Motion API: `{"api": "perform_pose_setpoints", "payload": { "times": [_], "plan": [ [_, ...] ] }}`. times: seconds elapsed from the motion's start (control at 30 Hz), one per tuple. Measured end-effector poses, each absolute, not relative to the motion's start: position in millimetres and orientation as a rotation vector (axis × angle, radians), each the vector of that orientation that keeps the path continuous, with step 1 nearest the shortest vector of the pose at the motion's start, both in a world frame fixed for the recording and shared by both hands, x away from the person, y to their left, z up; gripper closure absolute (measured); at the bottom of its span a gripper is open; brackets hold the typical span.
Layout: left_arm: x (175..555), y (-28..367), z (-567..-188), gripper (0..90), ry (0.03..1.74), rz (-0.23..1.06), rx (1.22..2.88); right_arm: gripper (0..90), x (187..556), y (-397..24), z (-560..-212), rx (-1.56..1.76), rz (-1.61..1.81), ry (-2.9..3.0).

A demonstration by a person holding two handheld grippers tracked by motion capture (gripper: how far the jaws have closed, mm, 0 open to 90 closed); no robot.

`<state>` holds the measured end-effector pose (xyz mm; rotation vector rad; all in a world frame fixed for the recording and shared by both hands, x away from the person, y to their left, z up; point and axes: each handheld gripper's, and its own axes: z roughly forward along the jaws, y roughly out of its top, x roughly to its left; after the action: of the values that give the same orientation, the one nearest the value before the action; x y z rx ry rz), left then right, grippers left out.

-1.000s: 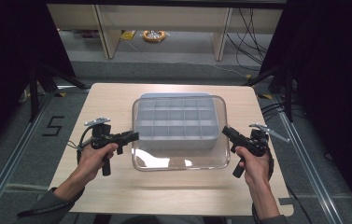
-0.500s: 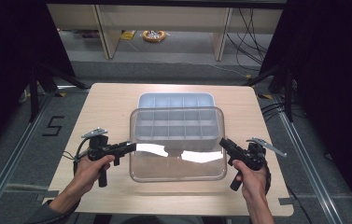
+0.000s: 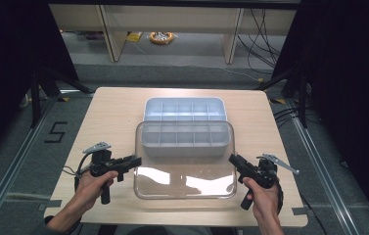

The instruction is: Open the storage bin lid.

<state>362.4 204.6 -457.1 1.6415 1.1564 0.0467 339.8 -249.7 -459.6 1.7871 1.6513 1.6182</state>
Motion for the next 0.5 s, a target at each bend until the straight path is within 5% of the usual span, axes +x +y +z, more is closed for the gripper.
{"api": "perform_pose_setpoints", "payload": {
  "times": [0.5],
  "plan": [
    [340, 203, -477, 63.0, 1.165, 0.003, 1.693, 66.5, 312, -251, -471, 1.816, 1.602, 1.670]
  ]
}}
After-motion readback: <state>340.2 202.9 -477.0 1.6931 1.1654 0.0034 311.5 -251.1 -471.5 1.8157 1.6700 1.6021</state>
